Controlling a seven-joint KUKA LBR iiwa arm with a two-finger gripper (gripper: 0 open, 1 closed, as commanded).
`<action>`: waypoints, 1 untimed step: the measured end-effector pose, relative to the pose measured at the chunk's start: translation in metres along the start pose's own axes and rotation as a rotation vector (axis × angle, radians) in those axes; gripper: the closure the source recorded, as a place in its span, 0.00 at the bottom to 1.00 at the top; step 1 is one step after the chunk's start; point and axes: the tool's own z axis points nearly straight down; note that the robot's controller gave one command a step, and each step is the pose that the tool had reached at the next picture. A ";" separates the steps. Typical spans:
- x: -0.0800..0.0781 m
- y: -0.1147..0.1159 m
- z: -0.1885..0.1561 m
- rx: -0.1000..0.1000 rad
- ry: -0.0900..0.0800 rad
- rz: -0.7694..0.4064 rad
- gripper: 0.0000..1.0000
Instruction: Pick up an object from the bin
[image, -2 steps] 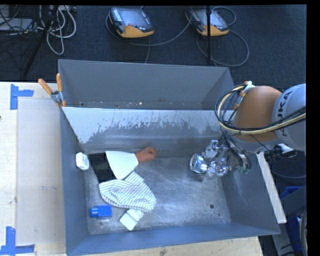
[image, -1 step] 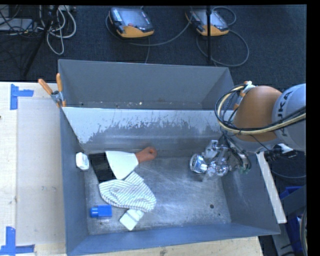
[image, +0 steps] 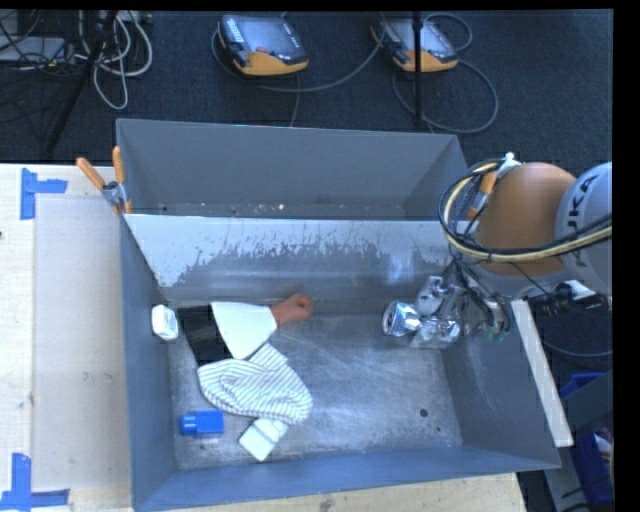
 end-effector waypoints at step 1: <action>0.005 -0.012 -0.138 0.000 0.018 0.008 1.00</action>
Offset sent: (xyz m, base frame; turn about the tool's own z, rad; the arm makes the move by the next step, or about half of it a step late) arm 0.0000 0.0000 0.0000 0.0000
